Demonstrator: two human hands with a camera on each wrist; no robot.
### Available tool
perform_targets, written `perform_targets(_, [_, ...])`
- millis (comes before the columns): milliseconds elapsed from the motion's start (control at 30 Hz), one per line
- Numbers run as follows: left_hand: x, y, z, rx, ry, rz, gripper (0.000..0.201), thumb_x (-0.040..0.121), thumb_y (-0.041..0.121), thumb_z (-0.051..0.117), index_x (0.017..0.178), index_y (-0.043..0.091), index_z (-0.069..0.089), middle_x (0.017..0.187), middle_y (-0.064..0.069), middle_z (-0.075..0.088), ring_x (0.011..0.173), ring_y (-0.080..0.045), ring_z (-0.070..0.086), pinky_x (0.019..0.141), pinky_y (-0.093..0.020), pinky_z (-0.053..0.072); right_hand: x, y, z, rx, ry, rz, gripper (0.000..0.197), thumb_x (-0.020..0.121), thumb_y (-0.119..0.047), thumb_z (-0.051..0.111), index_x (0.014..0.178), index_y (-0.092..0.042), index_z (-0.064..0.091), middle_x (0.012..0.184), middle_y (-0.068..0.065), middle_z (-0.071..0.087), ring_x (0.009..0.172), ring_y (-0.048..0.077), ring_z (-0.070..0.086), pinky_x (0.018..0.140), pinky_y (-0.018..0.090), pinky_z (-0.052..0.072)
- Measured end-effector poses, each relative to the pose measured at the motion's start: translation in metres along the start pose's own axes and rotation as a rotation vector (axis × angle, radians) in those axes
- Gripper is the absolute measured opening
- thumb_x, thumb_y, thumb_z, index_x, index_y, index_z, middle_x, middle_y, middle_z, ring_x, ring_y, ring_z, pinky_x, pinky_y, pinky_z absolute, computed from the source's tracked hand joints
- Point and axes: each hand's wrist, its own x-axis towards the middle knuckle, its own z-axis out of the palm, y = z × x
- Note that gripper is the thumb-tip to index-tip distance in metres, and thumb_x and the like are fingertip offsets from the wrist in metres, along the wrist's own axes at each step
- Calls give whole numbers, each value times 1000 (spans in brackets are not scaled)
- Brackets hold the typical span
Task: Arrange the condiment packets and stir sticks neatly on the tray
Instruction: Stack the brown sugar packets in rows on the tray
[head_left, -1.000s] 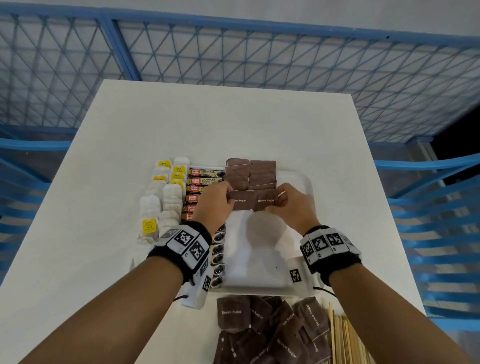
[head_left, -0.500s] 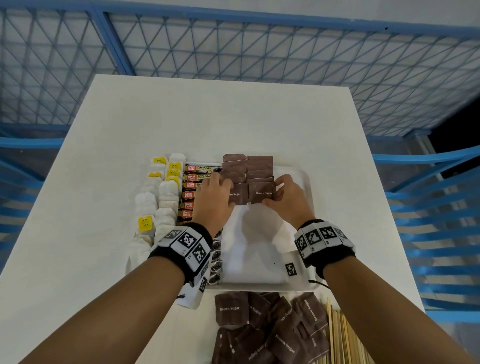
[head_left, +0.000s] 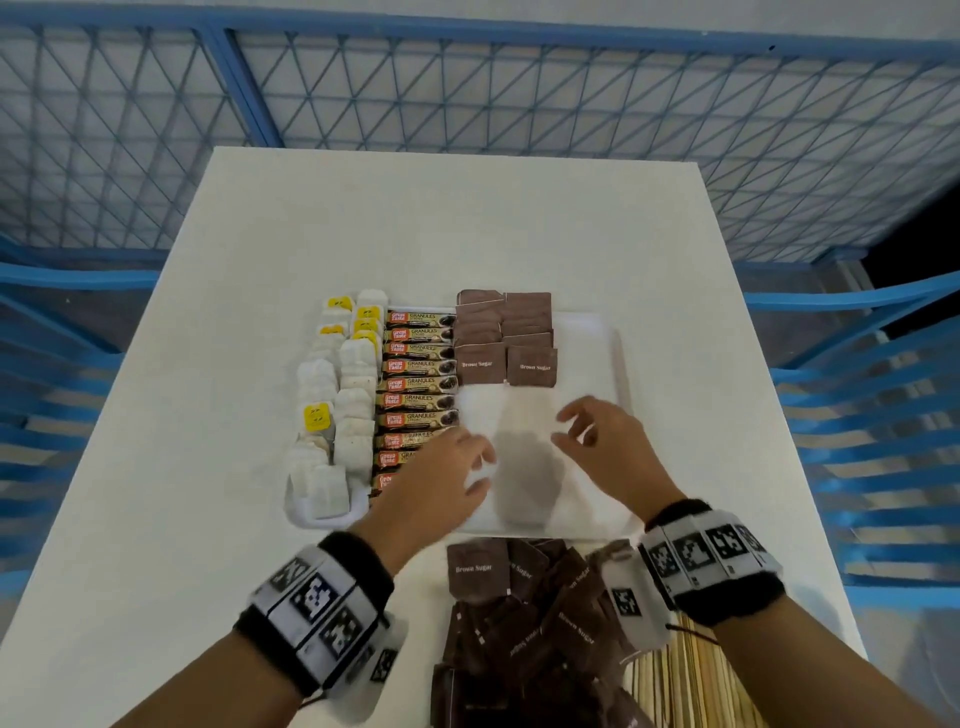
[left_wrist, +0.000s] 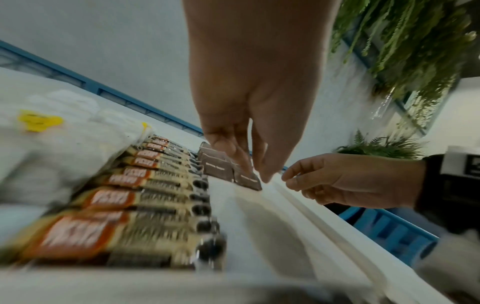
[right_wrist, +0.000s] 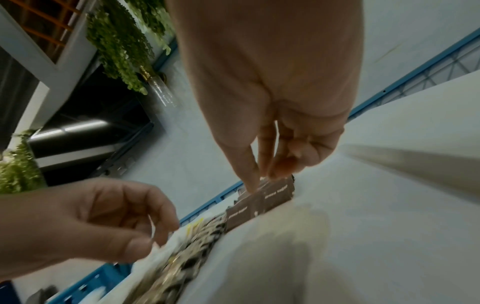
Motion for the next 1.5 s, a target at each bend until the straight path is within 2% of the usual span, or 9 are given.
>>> perform_targets(267, [-60,-6,43,98,-219,23,25,90,20,55,113,13,59,114,-2,52,105,-17,50,88,-26,39,-92,22,11,-128,-217,47,14,86,-29,64,88,-16,64,83,-4,63,75,6,57,66,11,44])
perform_targets(533, [-66,1,60,231,-145,46,49,89,18,57,136,15,42,128,-3,49,118,-21,45,99,-29,37,-117,13,37,-238,-195,186,45,83,-31,66,119,-10,51,115,6,52,107,20,50,94,28,43])
perform_targets(800, [-74,5,61,452,-61,83,35,96,24,37,124,13,55,120,-5,55,114,-23,47,95,-33,33,-121,12,25,-86,-113,261,19,80,-22,69,88,-16,54,88,-1,57,81,12,53,67,18,42])
perform_targets(933, [-86,-3,52,145,42,9,33,96,20,38,118,15,62,114,1,64,104,-15,56,89,-26,40,-129,11,11,-7,-25,238,17,80,-21,70,86,-18,55,75,-10,53,70,4,50,54,8,33])
perform_targets(1100, [-97,1,31,-313,181,-187,17,96,11,45,96,15,62,83,-1,63,71,-12,56,62,-13,42,-135,-9,1,273,20,205,15,81,-24,70,89,-19,59,86,-2,67,79,11,63,65,18,49])
perform_targets(1200, [-98,7,21,-659,109,-316,19,99,13,38,95,16,57,98,-12,64,86,-23,65,84,-34,54,-135,-36,2,540,-46,167,16,82,-20,69,92,-17,58,85,4,71,74,14,67,60,20,51])
perform_targets(1300, [-101,17,10,-927,7,-339,29,101,34,37,113,16,57,109,-9,67,94,-21,68,82,-36,56,-132,-58,14,569,-69,93,17,81,-18,71,92,-18,57,85,8,71,73,15,66,62,22,53])
perform_targets(1367, [-103,19,5,-963,-38,-276,36,94,45,45,117,20,56,108,-5,68,96,-19,68,80,-35,57,-130,-68,27,528,-79,41,17,80,-20,72,88,-20,57,84,6,69,69,13,65,60,22,52])
perform_targets(1500, [-111,14,0,-796,-27,-204,28,88,23,63,115,20,56,103,3,67,90,-6,66,74,-22,54,-129,-76,44,444,-98,-53,14,84,-24,67,75,-27,57,71,-6,63,52,-4,54,51,12,43])
